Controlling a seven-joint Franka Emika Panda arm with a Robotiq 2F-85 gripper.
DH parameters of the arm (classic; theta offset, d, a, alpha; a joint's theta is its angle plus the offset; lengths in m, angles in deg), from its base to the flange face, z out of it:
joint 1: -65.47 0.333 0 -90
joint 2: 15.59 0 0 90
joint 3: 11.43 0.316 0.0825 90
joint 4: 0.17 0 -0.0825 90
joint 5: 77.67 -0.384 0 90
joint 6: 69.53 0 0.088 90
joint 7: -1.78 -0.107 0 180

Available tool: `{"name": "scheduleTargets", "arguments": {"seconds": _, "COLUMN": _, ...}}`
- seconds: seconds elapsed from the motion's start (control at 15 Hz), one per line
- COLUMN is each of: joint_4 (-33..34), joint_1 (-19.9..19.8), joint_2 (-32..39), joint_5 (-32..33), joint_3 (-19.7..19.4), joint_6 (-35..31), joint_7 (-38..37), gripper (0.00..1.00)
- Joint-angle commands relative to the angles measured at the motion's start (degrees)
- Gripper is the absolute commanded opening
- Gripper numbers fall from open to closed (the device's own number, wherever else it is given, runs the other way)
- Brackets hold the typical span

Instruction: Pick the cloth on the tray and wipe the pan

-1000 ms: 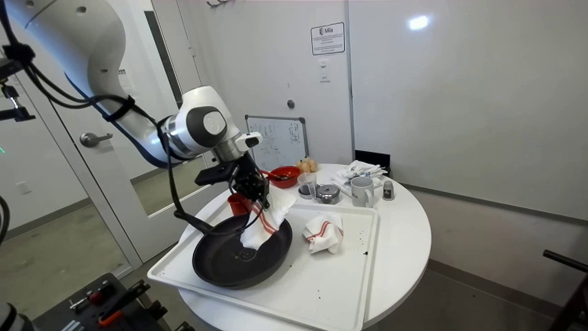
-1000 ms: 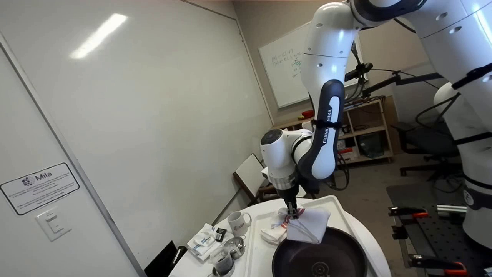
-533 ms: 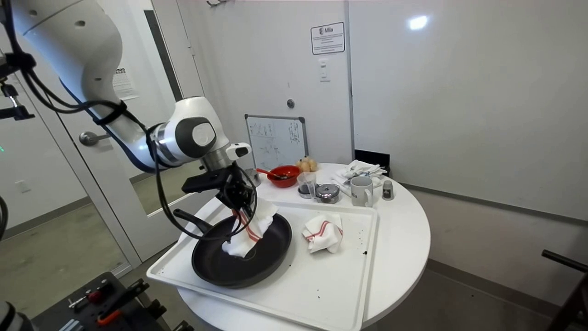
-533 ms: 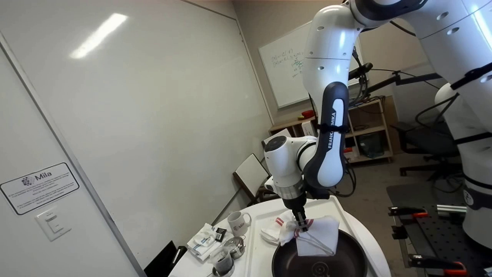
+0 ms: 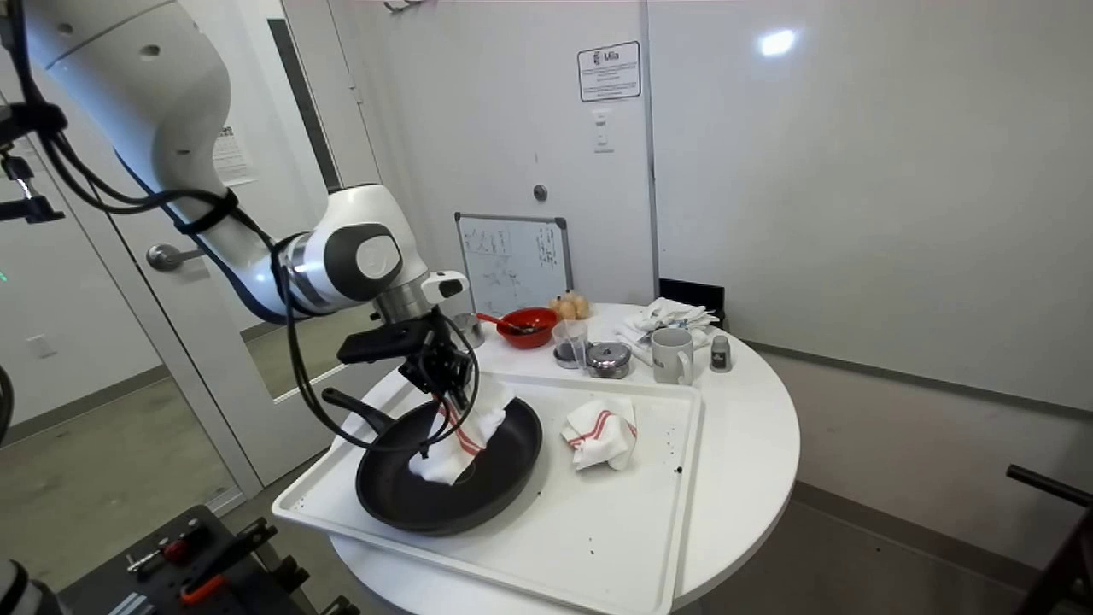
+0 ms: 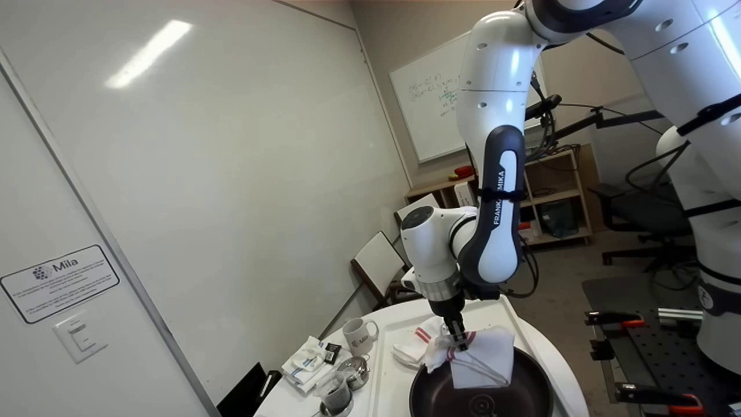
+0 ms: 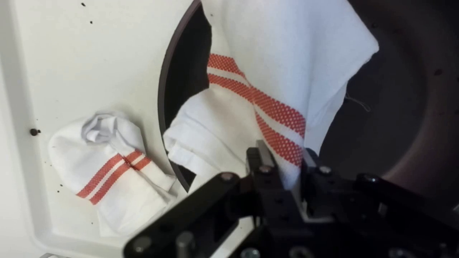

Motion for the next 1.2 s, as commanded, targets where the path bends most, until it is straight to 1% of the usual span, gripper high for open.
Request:
{"name": "scheduleTargets", "arguments": {"seconds": 0.0, "joint_4": 0.0, "joint_1": 0.3, "joint_2": 0.0, "joint_5": -0.3, "joint_3": -0.3, "joint_6": 0.1, "joint_7": 0.3, "gripper": 0.1}}
{"name": "scheduleTargets", "arguments": {"seconds": 0.07, "joint_4": 0.6, "joint_1": -0.7, "joint_2": 1.3, "joint_5": -1.9, "joint_3": 0.3, "joint_6": -0.9, "joint_7": 2.1, "gripper": 0.1}}
{"name": "scheduleTargets", "arguments": {"seconds": 0.27, "joint_4": 1.7, "joint_1": -2.1, "joint_2": 4.5, "joint_5": -5.7, "joint_3": 1.9, "joint_6": -4.3, "joint_7": 5.4, "gripper": 0.1}}
{"name": "scheduleTargets", "arguments": {"seconds": 0.53, "joint_4": 3.7, "joint_1": -5.0, "joint_2": 9.5, "joint_5": -12.1, "joint_3": 6.0, "joint_6": -9.3, "joint_7": 11.4, "gripper": 0.1}}
{"name": "scheduleTargets", "arguments": {"seconds": 0.6, "joint_4": 4.5, "joint_1": -6.2, "joint_2": 10.9, "joint_5": -13.7, "joint_3": 7.6, "joint_6": -10.1, "joint_7": 13.0, "gripper": 0.1}}
{"name": "scheduleTargets", "arguments": {"seconds": 0.87, "joint_4": 8.4, "joint_1": -10.1, "joint_2": 16.5, "joint_5": -17.4, "joint_3": 12.3, "joint_6": -11.0, "joint_7": 17.1, "gripper": 0.1}}
{"name": "scheduleTargets", "arguments": {"seconds": 1.13, "joint_4": 13.4, "joint_1": -12.3, "joint_2": 22.8, "joint_5": -18.3, "joint_3": 13.9, "joint_6": -10.8, "joint_7": 18.4, "gripper": 0.1}}
